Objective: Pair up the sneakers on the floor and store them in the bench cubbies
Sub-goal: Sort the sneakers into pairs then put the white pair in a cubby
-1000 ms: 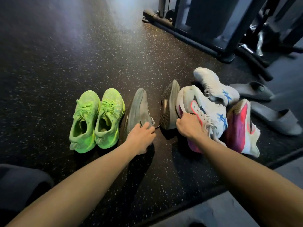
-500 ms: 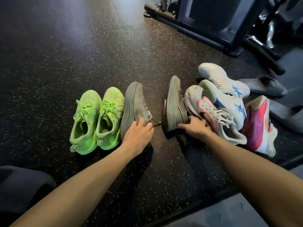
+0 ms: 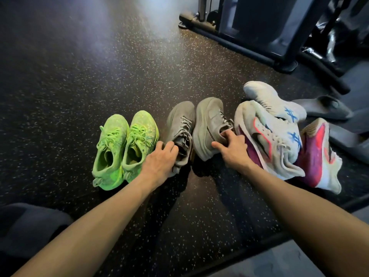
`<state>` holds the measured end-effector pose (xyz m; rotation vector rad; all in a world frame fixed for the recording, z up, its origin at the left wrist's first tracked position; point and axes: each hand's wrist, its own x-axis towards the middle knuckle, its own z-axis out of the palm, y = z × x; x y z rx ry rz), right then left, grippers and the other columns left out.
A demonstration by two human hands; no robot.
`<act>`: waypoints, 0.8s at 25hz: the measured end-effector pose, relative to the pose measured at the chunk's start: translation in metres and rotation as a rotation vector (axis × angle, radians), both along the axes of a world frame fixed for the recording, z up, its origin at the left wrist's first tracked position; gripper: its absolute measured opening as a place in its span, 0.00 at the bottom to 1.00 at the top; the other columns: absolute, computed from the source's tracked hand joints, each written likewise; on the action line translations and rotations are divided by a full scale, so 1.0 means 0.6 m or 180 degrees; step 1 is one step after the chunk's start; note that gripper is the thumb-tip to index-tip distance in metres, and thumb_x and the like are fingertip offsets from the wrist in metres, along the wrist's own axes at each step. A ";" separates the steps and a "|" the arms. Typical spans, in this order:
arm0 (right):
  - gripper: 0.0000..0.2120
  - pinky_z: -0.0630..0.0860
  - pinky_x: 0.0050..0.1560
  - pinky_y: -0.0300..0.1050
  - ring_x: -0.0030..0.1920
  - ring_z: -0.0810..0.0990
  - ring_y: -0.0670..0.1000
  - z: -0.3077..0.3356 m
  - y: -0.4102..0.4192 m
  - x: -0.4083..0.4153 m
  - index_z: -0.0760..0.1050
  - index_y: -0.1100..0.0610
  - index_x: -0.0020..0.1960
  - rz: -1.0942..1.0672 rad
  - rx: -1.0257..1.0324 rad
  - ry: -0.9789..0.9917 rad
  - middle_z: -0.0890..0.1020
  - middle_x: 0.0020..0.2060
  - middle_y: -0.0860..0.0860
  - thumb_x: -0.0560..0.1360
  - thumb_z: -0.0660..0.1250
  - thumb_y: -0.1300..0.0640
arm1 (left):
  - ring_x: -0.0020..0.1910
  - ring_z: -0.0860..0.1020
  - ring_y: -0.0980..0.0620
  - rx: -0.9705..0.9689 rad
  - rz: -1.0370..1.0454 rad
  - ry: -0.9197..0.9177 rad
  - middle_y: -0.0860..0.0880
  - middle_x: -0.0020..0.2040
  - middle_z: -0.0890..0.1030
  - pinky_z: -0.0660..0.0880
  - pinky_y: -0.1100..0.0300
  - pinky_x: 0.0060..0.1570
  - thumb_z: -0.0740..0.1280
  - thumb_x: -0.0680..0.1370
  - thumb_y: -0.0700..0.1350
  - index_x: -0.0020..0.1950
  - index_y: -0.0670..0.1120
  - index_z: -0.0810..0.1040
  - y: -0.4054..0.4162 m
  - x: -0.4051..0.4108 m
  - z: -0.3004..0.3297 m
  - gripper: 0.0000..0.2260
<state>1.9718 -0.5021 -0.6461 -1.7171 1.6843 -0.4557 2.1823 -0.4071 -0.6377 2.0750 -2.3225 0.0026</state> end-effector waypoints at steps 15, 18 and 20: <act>0.14 0.64 0.60 0.55 0.59 0.67 0.59 0.143 -0.013 -0.037 0.73 0.59 0.56 0.0721 -0.1244 0.0696 0.68 0.42 0.52 0.73 0.70 0.56 | 0.53 0.69 0.44 0.0278 -0.0102 0.1232 0.47 0.55 0.70 0.68 0.53 0.49 0.66 0.72 0.34 0.53 0.44 0.68 -0.019 -0.125 -0.058 0.13; 0.14 0.63 0.62 0.55 0.59 0.68 0.58 0.167 -0.015 -0.036 0.72 0.57 0.57 0.0709 -0.1274 0.0747 0.68 0.45 0.54 0.74 0.69 0.55 | 0.51 0.72 0.45 0.0325 -0.0285 0.1682 0.49 0.55 0.69 0.70 0.53 0.47 0.68 0.73 0.35 0.51 0.47 0.67 -0.026 -0.157 -0.059 0.14; 0.13 0.63 0.61 0.56 0.59 0.67 0.58 0.177 -0.015 -0.032 0.72 0.57 0.56 0.0788 -0.1293 0.0777 0.68 0.45 0.54 0.74 0.69 0.55 | 0.49 0.73 0.48 0.0645 -0.0400 0.2175 0.51 0.58 0.67 0.73 0.52 0.48 0.70 0.74 0.35 0.57 0.48 0.67 -0.024 -0.152 -0.055 0.17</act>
